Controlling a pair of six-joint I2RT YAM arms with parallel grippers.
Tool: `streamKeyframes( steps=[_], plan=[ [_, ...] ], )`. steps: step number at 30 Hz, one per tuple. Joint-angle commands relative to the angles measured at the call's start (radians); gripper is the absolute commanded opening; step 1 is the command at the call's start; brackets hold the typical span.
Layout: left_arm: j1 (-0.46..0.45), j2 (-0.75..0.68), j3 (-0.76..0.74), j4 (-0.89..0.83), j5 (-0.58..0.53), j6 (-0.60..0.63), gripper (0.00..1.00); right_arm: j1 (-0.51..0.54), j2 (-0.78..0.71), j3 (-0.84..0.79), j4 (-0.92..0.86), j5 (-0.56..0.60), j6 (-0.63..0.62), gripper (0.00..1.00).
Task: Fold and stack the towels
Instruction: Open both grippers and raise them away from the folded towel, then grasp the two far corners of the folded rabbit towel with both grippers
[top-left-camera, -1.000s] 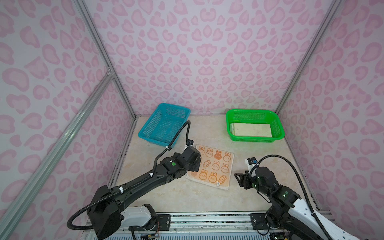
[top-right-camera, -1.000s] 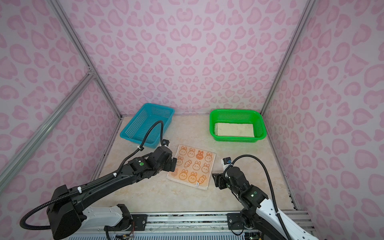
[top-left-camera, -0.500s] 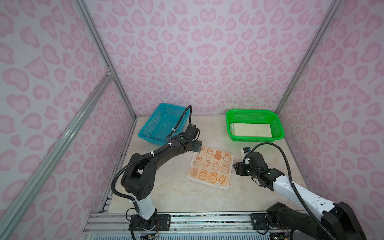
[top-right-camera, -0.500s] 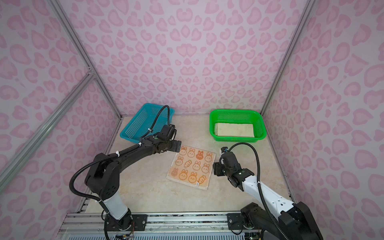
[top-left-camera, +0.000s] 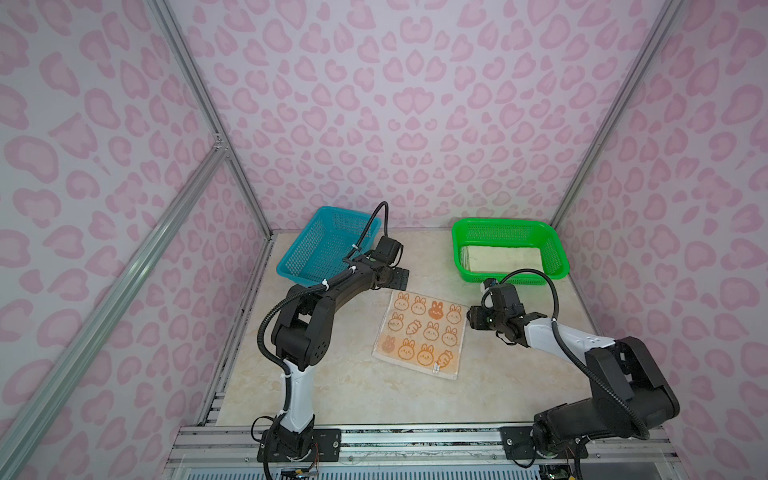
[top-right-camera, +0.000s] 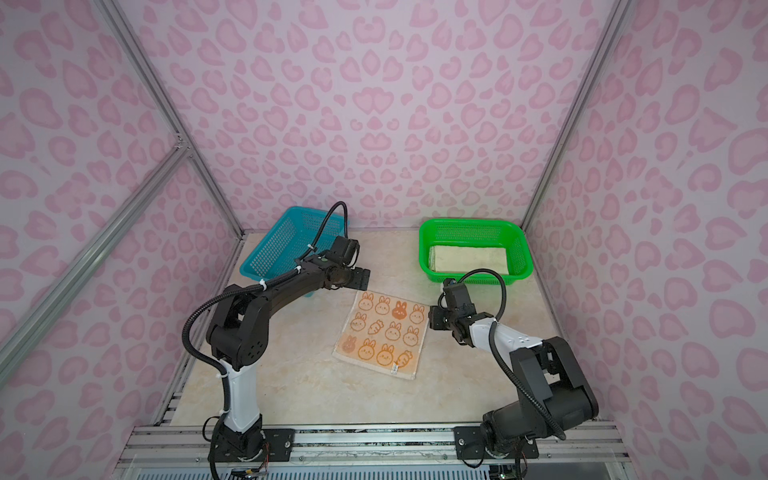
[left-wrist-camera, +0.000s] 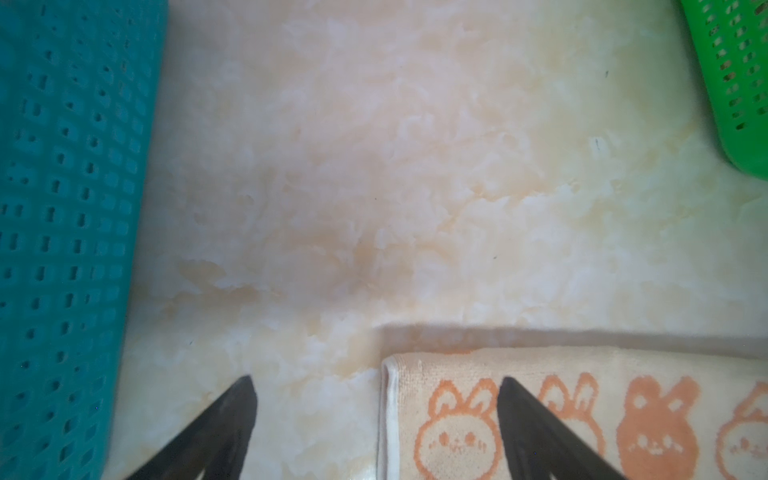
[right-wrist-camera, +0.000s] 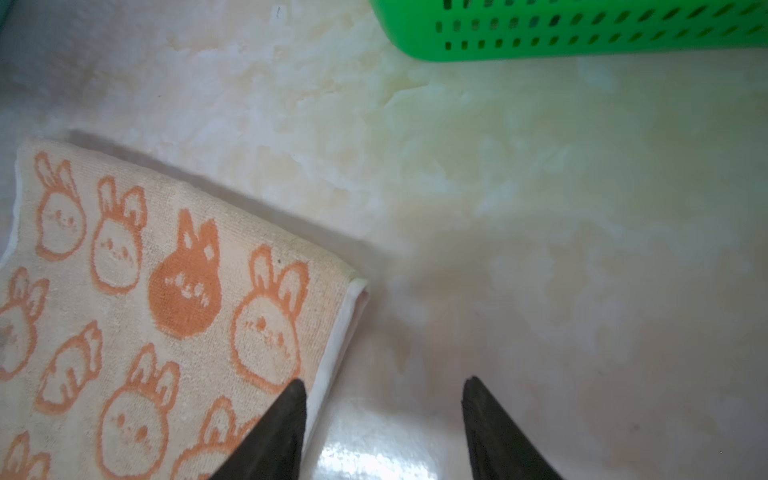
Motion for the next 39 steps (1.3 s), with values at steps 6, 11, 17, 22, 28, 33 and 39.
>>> streamKeyframes(
  steps=[6,11,17,22,28,33,39],
  plan=[
    [0.002,0.033,0.007,-0.011,0.033,-0.015,0.89,-0.012,0.136,0.030,0.209,-0.101,0.005,0.55],
    [0.003,0.061,0.012,-0.005,0.037,-0.019,0.84,-0.013,0.202,0.051,0.241,-0.091,0.011,0.56],
    [0.003,0.097,0.007,-0.011,0.035,-0.030,0.75,-0.013,0.243,0.051,0.258,-0.092,0.017,0.51],
    [0.003,0.119,0.016,-0.018,0.059,-0.037,0.63,-0.013,0.262,0.050,0.276,-0.115,0.026,0.40],
    [0.003,0.114,-0.006,-0.014,0.073,-0.047,0.49,-0.010,0.262,0.033,0.310,-0.133,0.046,0.25],
    [0.002,0.126,0.002,0.000,0.109,-0.033,0.27,-0.011,0.269,0.036,0.316,-0.142,0.037,0.08],
    [0.003,0.136,0.010,0.015,0.115,-0.028,0.03,-0.012,0.265,0.052,0.301,-0.137,-0.003,0.00]
  ],
)
